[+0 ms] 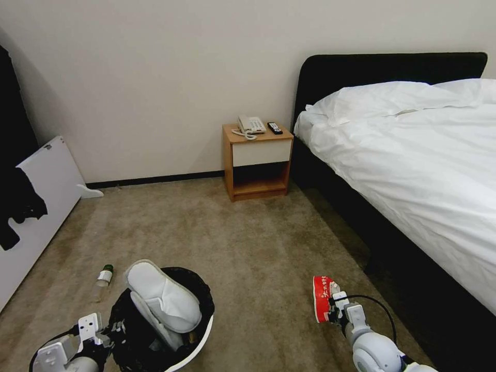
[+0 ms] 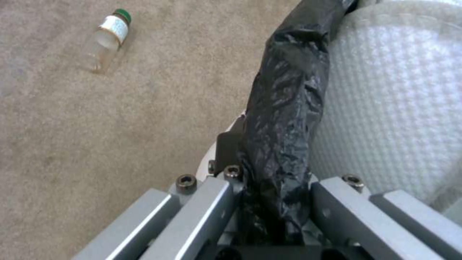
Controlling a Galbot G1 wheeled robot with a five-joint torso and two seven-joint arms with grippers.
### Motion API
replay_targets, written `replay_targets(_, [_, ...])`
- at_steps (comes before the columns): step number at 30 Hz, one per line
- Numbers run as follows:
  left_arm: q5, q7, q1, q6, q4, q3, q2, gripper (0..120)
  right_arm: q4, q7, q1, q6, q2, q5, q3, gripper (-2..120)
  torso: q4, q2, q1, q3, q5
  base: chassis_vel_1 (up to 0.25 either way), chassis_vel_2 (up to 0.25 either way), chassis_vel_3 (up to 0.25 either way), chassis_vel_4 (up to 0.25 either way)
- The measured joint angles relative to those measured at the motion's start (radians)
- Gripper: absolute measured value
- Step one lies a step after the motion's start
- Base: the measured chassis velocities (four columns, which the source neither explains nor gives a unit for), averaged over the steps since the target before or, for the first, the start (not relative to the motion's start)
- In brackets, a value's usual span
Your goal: Pick up the trash bin, then pick up the garbage from the floor and place it into the trash bin.
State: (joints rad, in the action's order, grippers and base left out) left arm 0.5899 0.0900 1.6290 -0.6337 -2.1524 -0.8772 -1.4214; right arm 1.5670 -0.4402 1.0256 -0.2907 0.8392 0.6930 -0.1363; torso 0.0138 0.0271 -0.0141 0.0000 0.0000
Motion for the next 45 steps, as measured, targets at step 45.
replay_targets(45, [0.014, 0.0, -0.014, -0.001, 0.038, -0.001, 0.021, 2, 0.021, -0.005, 0.019, 0.037, -0.032, 0.002, 0.023, 0, 0.0, 0.0, 0.0, 0.0, -0.0002, 0.0, 0.0, 0.0, 0.0])
